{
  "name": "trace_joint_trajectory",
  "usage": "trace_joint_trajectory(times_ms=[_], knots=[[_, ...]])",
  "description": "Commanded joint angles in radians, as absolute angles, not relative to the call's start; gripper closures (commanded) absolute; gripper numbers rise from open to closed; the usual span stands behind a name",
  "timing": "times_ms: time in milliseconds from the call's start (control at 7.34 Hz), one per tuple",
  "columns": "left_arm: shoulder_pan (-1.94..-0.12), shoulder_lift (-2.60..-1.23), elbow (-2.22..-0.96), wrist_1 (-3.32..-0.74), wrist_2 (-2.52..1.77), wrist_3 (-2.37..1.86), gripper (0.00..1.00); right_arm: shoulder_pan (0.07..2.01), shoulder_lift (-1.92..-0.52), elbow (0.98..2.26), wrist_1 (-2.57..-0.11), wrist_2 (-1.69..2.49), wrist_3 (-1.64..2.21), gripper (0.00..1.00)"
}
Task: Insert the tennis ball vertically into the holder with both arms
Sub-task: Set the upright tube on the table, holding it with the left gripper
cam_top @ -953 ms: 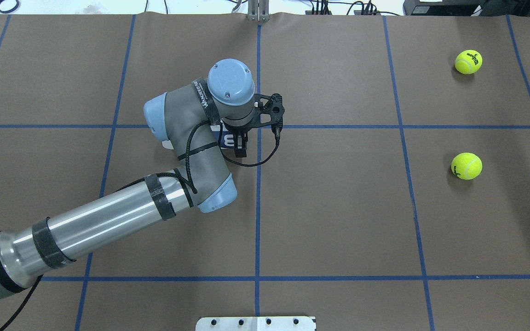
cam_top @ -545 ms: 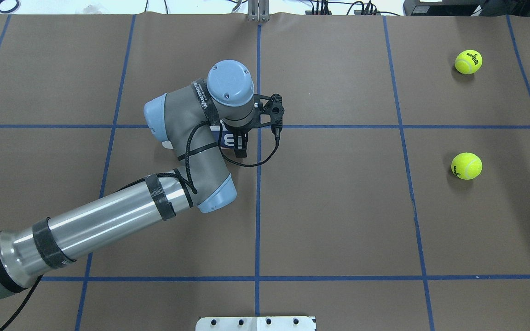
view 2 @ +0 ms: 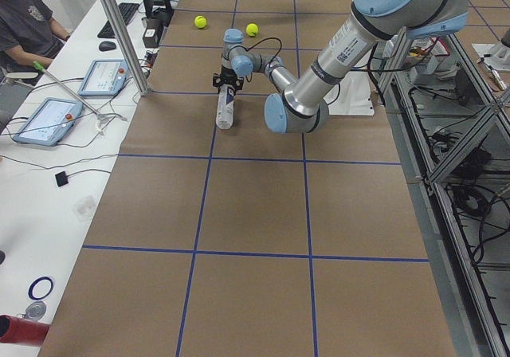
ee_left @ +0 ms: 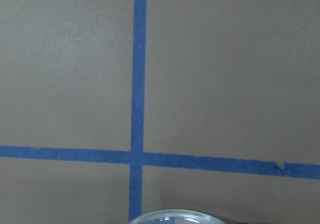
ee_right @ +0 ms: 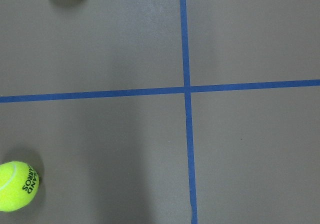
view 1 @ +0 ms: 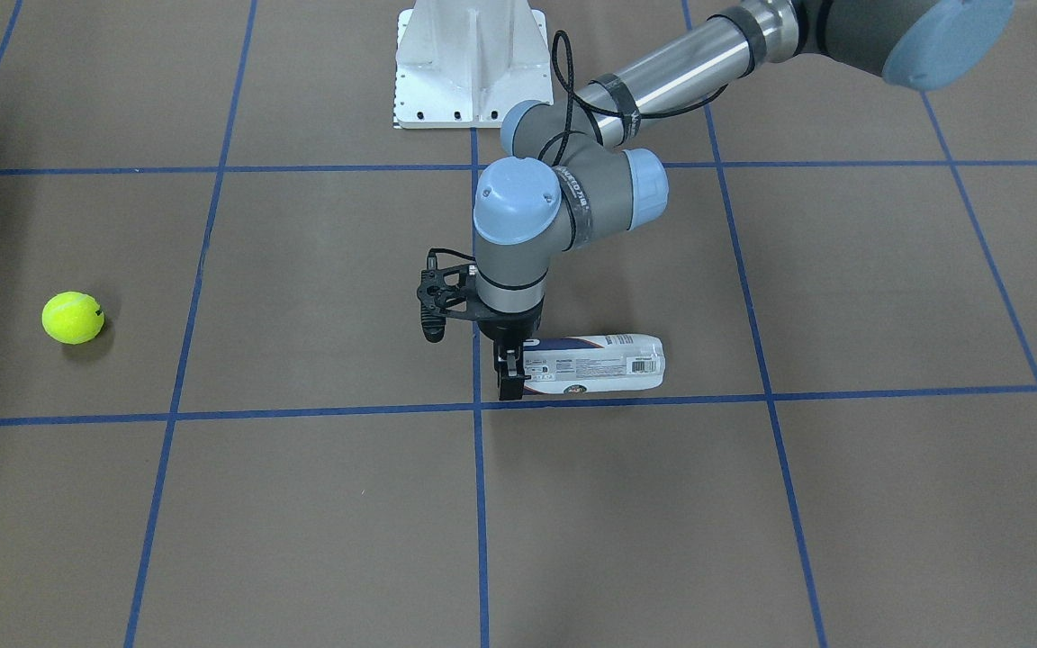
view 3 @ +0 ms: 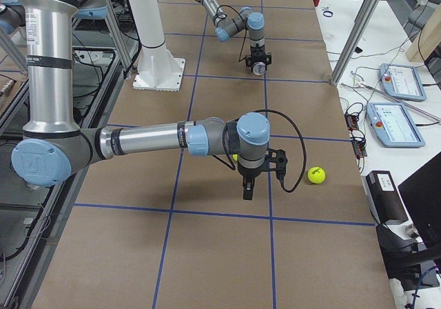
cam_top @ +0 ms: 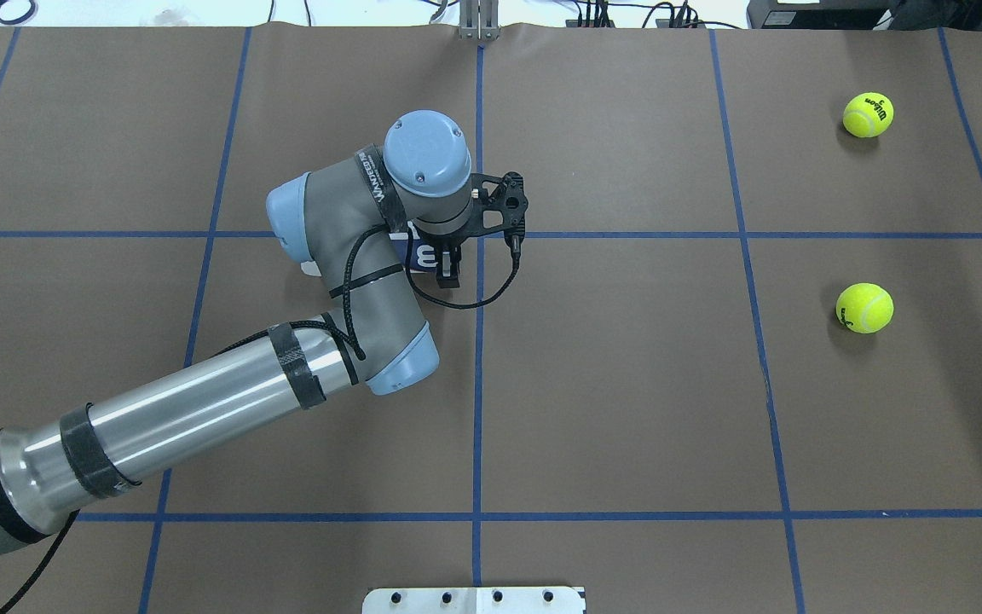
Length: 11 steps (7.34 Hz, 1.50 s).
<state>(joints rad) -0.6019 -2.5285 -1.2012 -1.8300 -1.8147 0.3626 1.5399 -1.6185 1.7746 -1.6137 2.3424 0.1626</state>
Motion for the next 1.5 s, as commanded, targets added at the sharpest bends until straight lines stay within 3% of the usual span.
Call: trace_joint_trajectory(times_ms=[0,272,681,953,1362], knots=[[-0.635,-2.528,-1.329,-1.85,-1.816,0.277,0.2,1.54,-1.618,1.775,-1.614,2.342,0.163,0.01],[-0.649,-2.522,-1.425,-1.944,-1.816,0.079,0.19,1.539,-1.617,1.773,-1.614,2.344,0.163,0.01],[-0.641,-2.326,-1.419,-2.667,-1.668,-0.316,0.18,1.539,-1.614,1.784,-1.612,2.347,0.163,0.01],[-0.629,-2.301,-1.327,-3.025,-1.524,-0.435,0.18,1.532,-1.617,1.783,-1.504,2.358,0.164,0.01],[-0.553,-2.31,-1.246,-3.234,-1.398,-0.436,0.19,1.459,-1.617,1.787,-1.369,2.364,0.181,0.01]])
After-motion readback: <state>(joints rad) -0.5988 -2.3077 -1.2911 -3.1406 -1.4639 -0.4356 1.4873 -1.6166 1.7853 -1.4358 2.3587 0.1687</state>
